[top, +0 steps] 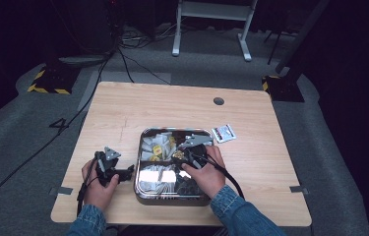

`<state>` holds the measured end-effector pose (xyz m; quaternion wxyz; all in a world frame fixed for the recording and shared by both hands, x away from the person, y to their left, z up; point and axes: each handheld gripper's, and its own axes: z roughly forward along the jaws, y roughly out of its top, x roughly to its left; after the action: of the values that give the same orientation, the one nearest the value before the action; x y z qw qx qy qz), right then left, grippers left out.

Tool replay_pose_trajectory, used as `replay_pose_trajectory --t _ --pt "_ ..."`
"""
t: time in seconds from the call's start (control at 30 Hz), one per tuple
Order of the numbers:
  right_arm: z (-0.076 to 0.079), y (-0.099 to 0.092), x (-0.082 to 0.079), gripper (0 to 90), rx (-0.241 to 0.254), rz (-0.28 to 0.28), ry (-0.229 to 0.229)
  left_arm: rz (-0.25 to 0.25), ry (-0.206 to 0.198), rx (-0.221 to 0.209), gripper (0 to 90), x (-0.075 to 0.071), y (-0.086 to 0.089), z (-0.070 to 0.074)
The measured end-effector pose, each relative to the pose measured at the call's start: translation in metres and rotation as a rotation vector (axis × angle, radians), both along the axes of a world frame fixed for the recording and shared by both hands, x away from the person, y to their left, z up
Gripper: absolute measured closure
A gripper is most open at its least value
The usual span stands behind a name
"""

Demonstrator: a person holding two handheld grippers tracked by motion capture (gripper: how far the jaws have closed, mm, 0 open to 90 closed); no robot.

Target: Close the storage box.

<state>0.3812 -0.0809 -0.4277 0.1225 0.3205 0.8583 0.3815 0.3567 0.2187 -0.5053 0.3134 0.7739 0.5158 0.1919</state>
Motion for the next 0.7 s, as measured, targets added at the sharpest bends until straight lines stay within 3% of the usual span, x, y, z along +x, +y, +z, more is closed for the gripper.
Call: replay_pose_trajectory --t 0.7 --pt "-0.0067 0.0058 -0.0014 58.8 -0.023 0.011 0.007 0.000 0.000 0.000 10.7 0.0000 0.0000 0.0000"
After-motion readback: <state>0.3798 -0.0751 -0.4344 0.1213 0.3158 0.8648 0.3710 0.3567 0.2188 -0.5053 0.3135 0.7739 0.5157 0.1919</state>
